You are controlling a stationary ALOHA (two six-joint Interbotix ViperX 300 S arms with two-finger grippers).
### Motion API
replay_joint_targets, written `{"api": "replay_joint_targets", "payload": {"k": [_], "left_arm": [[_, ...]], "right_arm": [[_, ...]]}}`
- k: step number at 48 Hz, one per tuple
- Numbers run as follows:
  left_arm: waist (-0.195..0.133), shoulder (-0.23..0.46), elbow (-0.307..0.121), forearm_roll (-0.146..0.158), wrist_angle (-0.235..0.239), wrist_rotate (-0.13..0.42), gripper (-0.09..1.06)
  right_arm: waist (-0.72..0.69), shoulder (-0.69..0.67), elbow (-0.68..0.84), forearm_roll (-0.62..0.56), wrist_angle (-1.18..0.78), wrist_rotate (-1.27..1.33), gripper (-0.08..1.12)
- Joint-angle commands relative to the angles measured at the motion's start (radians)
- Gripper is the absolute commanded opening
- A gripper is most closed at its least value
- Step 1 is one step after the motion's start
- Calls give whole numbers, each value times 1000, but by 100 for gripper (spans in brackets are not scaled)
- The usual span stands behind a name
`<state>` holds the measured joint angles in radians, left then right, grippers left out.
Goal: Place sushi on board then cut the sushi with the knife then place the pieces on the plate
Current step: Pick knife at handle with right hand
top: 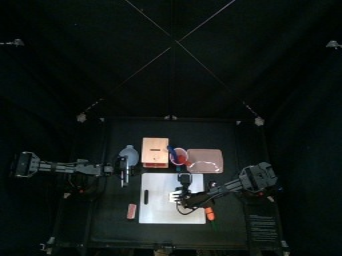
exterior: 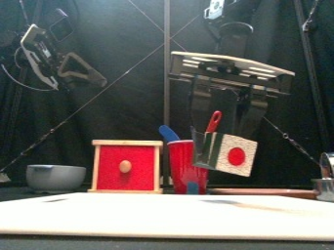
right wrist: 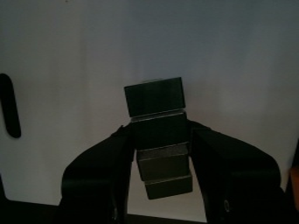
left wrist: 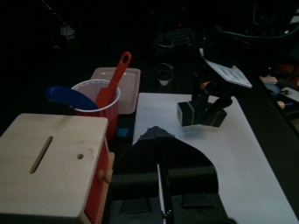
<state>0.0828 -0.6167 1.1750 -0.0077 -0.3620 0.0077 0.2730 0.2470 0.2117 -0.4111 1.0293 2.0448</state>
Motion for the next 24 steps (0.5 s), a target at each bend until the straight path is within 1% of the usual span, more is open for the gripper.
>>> {"api": "replay_joint_targets", "payload": {"k": [1,7,14,24], "left_arm": [[5,-2,-12,6,2,2,1],[5,-3,-12,5,5,2,1],[12,-6,-12,11,5,2,1],[17,-15,-12,15,6,2,1]], "right_arm": [[-20,2,-61,5,11,3,65],[-41,41,-95,23,12,2,70],[-55,75,-106,28,11,-3,77],[-58,86,-106,32,-2,-5,89]]}}
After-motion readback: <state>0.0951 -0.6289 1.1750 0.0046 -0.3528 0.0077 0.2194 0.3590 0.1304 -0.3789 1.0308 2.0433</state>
